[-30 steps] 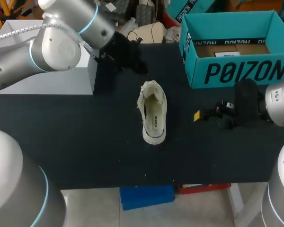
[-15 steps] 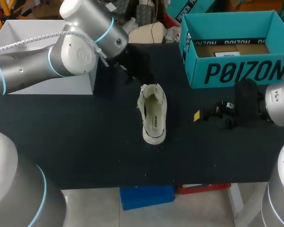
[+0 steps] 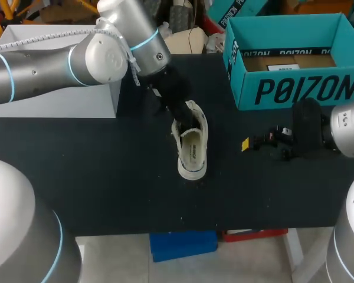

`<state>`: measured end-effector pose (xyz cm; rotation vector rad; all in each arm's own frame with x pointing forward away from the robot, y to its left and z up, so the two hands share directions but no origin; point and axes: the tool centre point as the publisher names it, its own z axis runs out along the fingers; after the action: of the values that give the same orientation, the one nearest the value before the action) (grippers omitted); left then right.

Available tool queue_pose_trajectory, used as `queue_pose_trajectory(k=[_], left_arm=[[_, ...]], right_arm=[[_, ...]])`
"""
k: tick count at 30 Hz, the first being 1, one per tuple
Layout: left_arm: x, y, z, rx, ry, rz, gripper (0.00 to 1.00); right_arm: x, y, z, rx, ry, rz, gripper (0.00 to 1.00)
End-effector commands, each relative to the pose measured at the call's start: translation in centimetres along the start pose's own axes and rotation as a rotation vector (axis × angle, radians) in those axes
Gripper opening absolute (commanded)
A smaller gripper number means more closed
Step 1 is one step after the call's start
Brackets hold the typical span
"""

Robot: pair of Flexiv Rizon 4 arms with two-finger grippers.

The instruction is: Take the shoe out of the shoebox, open the shoe tongue, remove and reinsert the insole, then place the shoe into the shoebox

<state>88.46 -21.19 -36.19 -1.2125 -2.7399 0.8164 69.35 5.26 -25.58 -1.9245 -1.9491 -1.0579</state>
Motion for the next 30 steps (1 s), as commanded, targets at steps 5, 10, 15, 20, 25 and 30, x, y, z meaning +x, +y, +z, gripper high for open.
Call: queue_pose_trajectory(k=[5,10,15,20,25,30], left_arm=[[0.8,-0.6,0.2,0.014,0.017,0.032,0.0],[0.7,-2.5,-4.0,0.021,-0.039,0.131,0.03],[0.9,-4.2,-7.6,-0.03,-0.033,0.292,0.22],[1.1,-3.7,-8.6,-0.126,-0.007,0.453,0.47],[1.2,-2.3,-8.0,-0.183,0.021,0.592,0.56],[1.4,-2.0,-6.8,-0.179,0.038,0.644,0.58]], right_arm=[[0.0,0.0,0.0,0.001,-0.001,0.0,1.0],[0.0,0.0,0.0,0.001,-0.001,0.0,1.0],[0.0,0.0,0.0,0.001,-0.001,0.0,1.0],[0.0,0.0,0.0,0.001,-0.001,0.0,1.0],[0.0,0.0,0.0,0.001,-0.001,0.0,1.0],[0.0,0.0,0.0,0.001,-0.001,0.0,1.0]])
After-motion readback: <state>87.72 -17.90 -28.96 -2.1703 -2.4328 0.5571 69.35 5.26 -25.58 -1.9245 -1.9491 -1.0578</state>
